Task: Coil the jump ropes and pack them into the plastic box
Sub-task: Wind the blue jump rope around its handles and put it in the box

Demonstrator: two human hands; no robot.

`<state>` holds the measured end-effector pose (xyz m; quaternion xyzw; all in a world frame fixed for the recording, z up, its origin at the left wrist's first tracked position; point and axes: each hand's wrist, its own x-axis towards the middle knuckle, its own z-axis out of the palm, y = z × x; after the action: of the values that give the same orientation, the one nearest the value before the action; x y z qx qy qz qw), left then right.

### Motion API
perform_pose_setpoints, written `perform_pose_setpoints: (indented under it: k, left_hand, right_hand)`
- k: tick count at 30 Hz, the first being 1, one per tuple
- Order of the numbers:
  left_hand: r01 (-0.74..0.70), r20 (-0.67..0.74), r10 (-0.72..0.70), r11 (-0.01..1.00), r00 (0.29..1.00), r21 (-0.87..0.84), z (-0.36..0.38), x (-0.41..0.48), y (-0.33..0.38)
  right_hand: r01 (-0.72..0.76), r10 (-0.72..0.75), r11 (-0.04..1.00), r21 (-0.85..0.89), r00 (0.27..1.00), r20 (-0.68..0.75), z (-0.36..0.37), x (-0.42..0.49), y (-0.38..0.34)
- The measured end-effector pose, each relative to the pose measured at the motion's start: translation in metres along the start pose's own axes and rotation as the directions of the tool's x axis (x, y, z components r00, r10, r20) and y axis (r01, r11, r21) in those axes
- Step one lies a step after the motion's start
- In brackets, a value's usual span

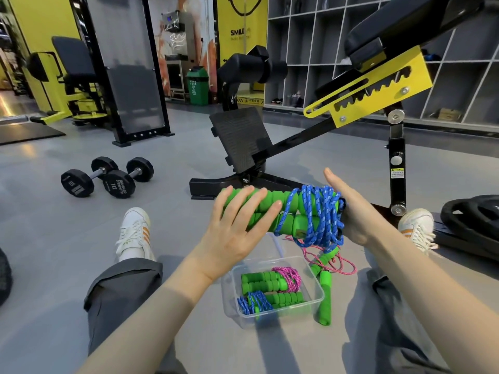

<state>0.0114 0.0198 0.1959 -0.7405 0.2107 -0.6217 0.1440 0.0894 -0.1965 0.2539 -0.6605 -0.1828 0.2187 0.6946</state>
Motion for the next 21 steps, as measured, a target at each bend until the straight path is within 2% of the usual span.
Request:
perform_pose_setpoints:
  k: [3,7,10,13,16,19,21]
  left_hand:
    - [0.045,0.007,-0.045,0.999,0.999,-0.016,0.0,0.0,0.006]
    - [0.137,-0.003,-0.137,0.991,0.991,-0.011,0.001,0.007,0.004]
    - [0.152,0.021,-0.152,0.988,0.988,0.011,0.004,0.006,0.002]
    - [0.184,0.057,-0.186,0.982,0.981,0.028,0.006,0.001,0.0]
    - [0.205,0.099,-0.208,0.978,0.973,0.036,0.008,-0.004,0.003]
    - [0.22,0.149,-0.224,0.975,0.963,0.039,0.01,-0.006,0.009]
    - [0.235,0.181,-0.241,0.971,0.953,0.052,0.012,-0.007,0.01]
  right_hand:
    - [-0.019,0.016,0.985,0.173,1.0,0.019,0.006,-0.002,0.006]
    - [0.129,-0.133,0.951,0.282,0.991,-0.007,0.023,-0.009,0.015]
    - [0.072,-0.047,0.885,0.461,0.997,-0.065,0.034,-0.012,0.033]
    - [0.081,-0.039,0.794,0.603,0.996,-0.082,0.045,-0.017,0.055]
    - [0.161,-0.05,0.817,0.553,0.976,-0.21,0.056,-0.025,0.069]
    - [0.264,-0.124,0.918,0.297,0.9,-0.418,0.071,-0.031,0.077]
    - [0.323,-0.205,0.935,0.144,0.827,-0.523,0.079,-0.036,0.08]
